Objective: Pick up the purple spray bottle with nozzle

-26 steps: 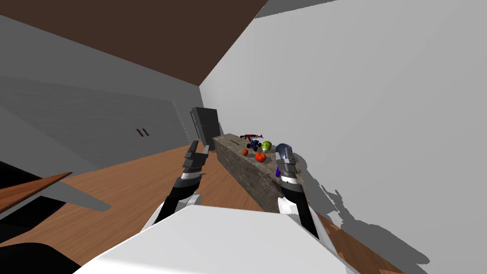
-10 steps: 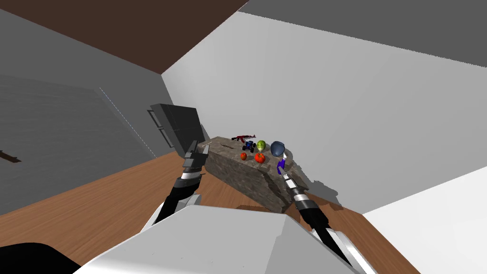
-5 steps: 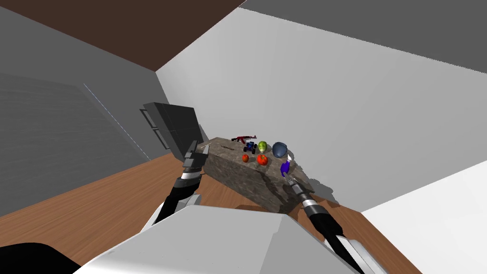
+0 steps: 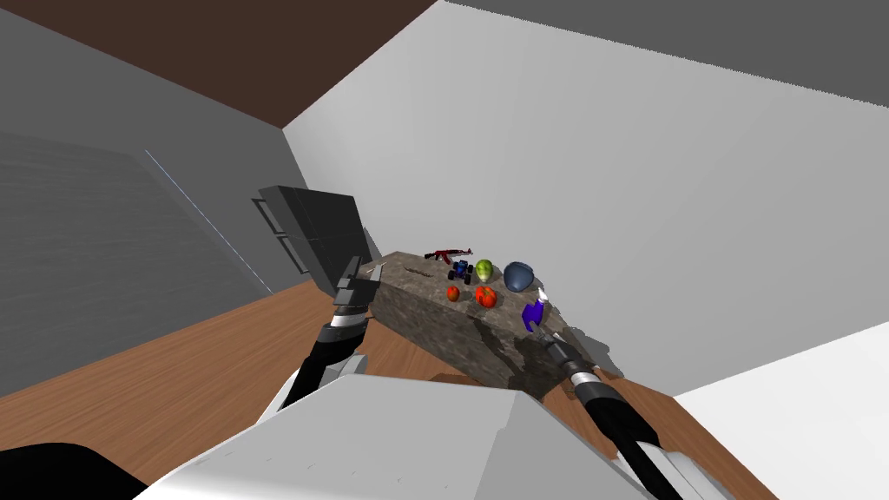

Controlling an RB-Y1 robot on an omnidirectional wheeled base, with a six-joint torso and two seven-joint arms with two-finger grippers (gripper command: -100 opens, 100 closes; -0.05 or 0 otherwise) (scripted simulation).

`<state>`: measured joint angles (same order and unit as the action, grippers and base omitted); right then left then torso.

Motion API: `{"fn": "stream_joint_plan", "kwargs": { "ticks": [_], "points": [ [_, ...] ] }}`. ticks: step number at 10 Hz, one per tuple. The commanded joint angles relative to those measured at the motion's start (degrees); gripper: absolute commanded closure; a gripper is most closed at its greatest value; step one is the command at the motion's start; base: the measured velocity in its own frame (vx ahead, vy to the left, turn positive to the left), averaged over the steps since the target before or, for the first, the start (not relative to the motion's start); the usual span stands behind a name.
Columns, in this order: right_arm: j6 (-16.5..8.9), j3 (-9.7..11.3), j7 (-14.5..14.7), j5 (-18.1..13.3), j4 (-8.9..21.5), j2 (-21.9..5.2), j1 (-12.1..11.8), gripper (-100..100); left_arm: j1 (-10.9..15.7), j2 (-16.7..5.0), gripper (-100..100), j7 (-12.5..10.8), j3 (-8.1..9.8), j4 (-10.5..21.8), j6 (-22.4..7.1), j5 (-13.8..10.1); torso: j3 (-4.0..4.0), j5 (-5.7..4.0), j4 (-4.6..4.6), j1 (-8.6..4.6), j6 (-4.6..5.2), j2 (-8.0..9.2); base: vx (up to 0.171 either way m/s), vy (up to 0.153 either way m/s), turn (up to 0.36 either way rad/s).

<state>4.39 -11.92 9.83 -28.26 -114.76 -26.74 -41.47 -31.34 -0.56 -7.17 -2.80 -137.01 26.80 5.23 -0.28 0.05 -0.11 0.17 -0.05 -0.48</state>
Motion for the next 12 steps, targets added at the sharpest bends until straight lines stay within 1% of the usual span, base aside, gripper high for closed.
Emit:
{"fn": "stream_joint_plan", "kwargs": {
  "ticks": [1,3,4,5,6,7,8,9,10,11,12],
  "points": [
    [-1.40,-1.26,1.76,-0.99,0.68,-0.99,-0.25,-100,0.00,0.00,0,0.00,0.00,0.00,0.00,0.00,0.00,0.00,0.00,0.00,0.00,0.00,0.082,0.060,0.009],
    [-2.60,-3.02,3.61,-1.96,1.73,-2.11,-0.55,-100,0.00,0.00,0,0.00,0.00,0.00,0.00,0.00,0.00,-0.01,0.00,-0.06,-0.01,-0.01,0.090,0.054,0.016],
    [-3.64,-4.61,5.28,-2.77,2.65,-2.89,-0.79,-100,0.00,0.00,0,0.00,0.00,0.00,0.00,0.00,0.00,-0.01,0.00,-0.04,-0.01,0.00,0.138,0.085,0.035],
    [-4.08,-5.31,6.01,-3.11,3.05,-3.18,-0.89,-100,0.00,0.00,0,0.00,0.00,0.00,0.00,0.00,-0.07,0.01,-0.02,0.04,-0.01,-0.14,0.135,0.092,0.023],
    [-4.77,-6.45,7.18,-3.63,3.68,-3.62,-1.02,-100,0.00,0.00,0,0.00,0.00,0.00,0.00,0.00,-0.10,0.02,-0.04,0.08,-0.01,-0.16,0.093,0.073,0.031],
    [-5.16,-7.12,7.87,-3.92,4.04,-3.86,-1.09,-100,0.00,0.00,0,0.00,0.00,0.00,0.00,0.00,-0.04,0.02,-0.02,0.03,-0.01,-0.06,0.073,0.057,0.029],
    [-5.10,-6.73,6.99,-3.44,3.61,-4.17,-1.14,-100,0.00,0.00,0,0.00,0.00,0.00,0.00,0.00,0.01,0.00,0.00,-0.02,0.00,0.03,0.031,0.024,0.001],
    [-5.13,-6.83,7.21,-3.50,3.70,-4.15,-1.14,0,0.01,0.00,0,0.00,0.00,0.00,0.00,0.00,0.09,-0.02,0.03,-0.12,0.00,0.17,0.007,0.005,-0.001],
    [-5.13,-6.81,7.18,-3.50,3.69,-4.15,-1.13,-100,0.01,0.00,0,0.00,0.00,0.00,0.00,0.00,0.16,-0.05,0.06,-0.20,0.00,0.28,0.000,0.000,0.000],
    [-5.13,-6.81,7.19,-3.50,3.69,-4.15,-1.13,100,0.01,0.00,0,0.00,0.00,0.00,0.00,0.00,0.18,-0.05,0.07,-0.23,0.00,0.33,0.000,0.000,0.000],
    [-5.13,-6.81,7.19,-3.50,3.69,-4.15,-1.13,100,0.01,0.00,0,0.00,0.01,0.00,0.00,0.00,0.20,-0.06,0.08,-0.24,0.00,0.35,0.000,-0.003,-0.014]
  ]
}}
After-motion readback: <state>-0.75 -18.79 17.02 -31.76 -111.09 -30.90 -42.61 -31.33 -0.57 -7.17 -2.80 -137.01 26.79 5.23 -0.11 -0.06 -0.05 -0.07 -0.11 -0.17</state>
